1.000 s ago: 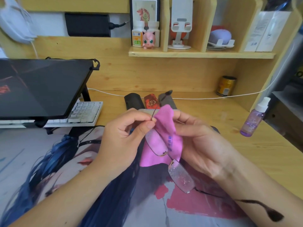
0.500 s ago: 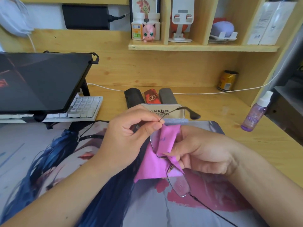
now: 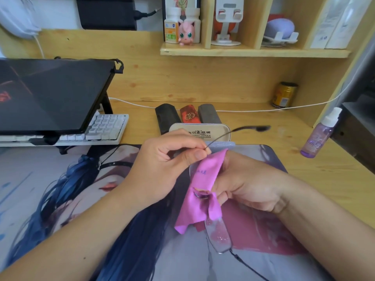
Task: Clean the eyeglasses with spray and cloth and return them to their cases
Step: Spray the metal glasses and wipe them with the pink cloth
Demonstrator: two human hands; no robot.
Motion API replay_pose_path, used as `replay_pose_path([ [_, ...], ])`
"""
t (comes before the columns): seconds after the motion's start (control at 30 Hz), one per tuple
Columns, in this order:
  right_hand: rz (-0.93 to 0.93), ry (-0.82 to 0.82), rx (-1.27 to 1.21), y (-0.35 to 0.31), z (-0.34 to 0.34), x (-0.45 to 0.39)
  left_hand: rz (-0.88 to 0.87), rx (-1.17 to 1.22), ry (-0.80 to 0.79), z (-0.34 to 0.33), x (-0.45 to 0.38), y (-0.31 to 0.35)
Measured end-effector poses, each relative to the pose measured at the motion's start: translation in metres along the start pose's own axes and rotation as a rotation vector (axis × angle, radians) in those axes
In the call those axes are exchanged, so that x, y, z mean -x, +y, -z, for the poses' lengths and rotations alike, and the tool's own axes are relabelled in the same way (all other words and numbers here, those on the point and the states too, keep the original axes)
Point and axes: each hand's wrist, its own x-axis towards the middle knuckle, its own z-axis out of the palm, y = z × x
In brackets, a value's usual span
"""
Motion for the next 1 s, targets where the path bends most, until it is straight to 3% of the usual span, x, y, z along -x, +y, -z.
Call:
replay_pose_path([
  [0.1,0.049,-0.006,-0.004,0.0,-0.001,-0.001,0.021,0.025,0.007,0.001,-0.001,-0.001],
  [0.33,-0.006,-0.247,-0.183,-0.004,0.008,0.006,0.066,0.078,-0.031,0.002,-0.002,0.0],
  [0.53,-0.052,-0.164,-0.004,-0.01,0.007,0.005,0.114,0.121,-0.078,-0.001,-0.001,0.005],
  [0.7,-0.076,-0.095,-0.189,-0.004,0.0,0.001,0.117,0.059,-0.08,-0.004,-0.001,0.003],
  [0.9,-0.035,-0.031,-0.074,0.0,0.001,-0.002,0.121,0.058,-0.066,-0.004,-0.001,0.001],
  [1.0,-0.029,-0.073,-0.103,0.0,0.0,0.0,0.113,0.057,-0.081,-0.001,-0.002,-0.001],
])
